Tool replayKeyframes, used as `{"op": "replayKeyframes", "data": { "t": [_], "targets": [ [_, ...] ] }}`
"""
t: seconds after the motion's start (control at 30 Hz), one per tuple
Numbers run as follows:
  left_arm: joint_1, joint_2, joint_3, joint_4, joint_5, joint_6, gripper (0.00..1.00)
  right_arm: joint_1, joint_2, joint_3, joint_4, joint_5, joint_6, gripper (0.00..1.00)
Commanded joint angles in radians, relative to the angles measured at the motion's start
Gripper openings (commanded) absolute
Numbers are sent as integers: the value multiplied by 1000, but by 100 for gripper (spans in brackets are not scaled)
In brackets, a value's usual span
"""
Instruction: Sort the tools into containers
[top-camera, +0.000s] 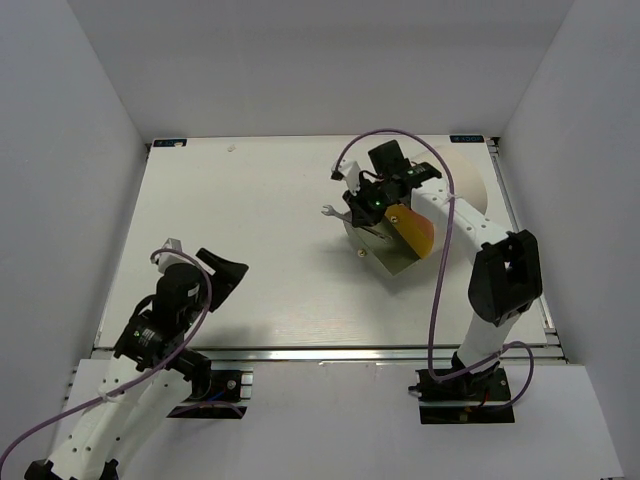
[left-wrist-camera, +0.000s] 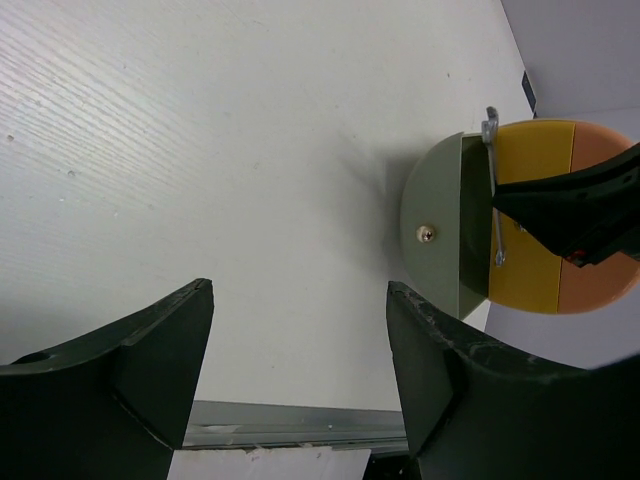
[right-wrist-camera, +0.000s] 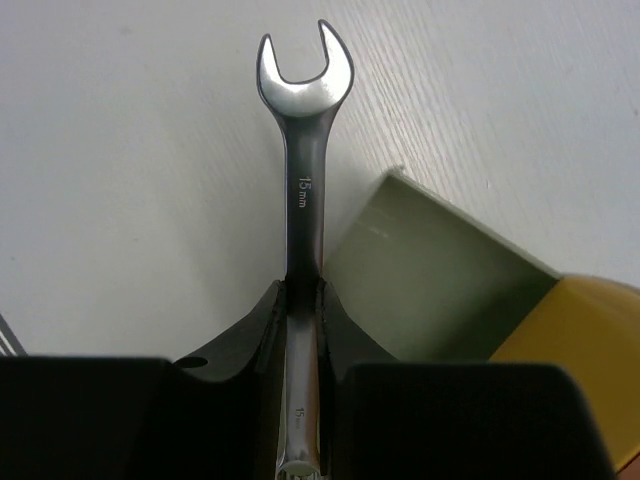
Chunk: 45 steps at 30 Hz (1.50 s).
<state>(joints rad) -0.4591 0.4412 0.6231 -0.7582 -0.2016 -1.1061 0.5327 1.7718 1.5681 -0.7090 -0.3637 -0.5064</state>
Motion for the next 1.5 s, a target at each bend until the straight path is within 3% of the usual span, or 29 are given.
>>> {"op": "replayKeyframes", "data": {
  "t": [0.0,0.27,0.63,0.67,0.77,0.9,1.03,1.07,1.2,1.23,1.27,1.33,1.4,1.43,1.47],
  "targets": [
    [5,19,-10,51,25,15,79,-19,-54,-48,60,6,-6,0],
    [5,22,-29,83,50,6,79,-43,-141,-232,172,129,25,0],
    [5,17,-51,109,71,2,78,-74,-190,-319,221,203,55,0],
    [5,19,-51,117,73,2,79,-74,-193,-324,224,213,57,3],
    [5,31,-57,141,86,6,78,-76,-196,-326,215,209,51,29],
    [5,73,-63,213,131,23,78,-74,-215,-319,201,180,46,34],
    [5,195,-71,351,200,49,66,-76,-235,-280,155,116,46,33],
    [5,217,-74,382,226,51,50,-74,-242,-255,145,89,42,30],
    [5,370,-98,584,341,54,22,-76,-299,-181,45,-185,-111,17],
    [5,411,-100,659,388,57,20,-77,-331,-169,27,-301,-141,14],
    [4,501,-92,690,412,60,18,-76,-354,-166,54,-334,-149,4],
    [-12,594,-76,787,467,66,15,-85,-427,-198,167,-337,-41,0],
    [-47,725,-33,822,482,74,15,-95,-472,-239,359,-266,72,0],
    [-62,769,-13,858,499,87,16,-115,-503,-249,420,-145,194,0],
    [-78,812,7,867,505,95,17,-132,-511,-253,465,-94,236,5]
  ]
}}
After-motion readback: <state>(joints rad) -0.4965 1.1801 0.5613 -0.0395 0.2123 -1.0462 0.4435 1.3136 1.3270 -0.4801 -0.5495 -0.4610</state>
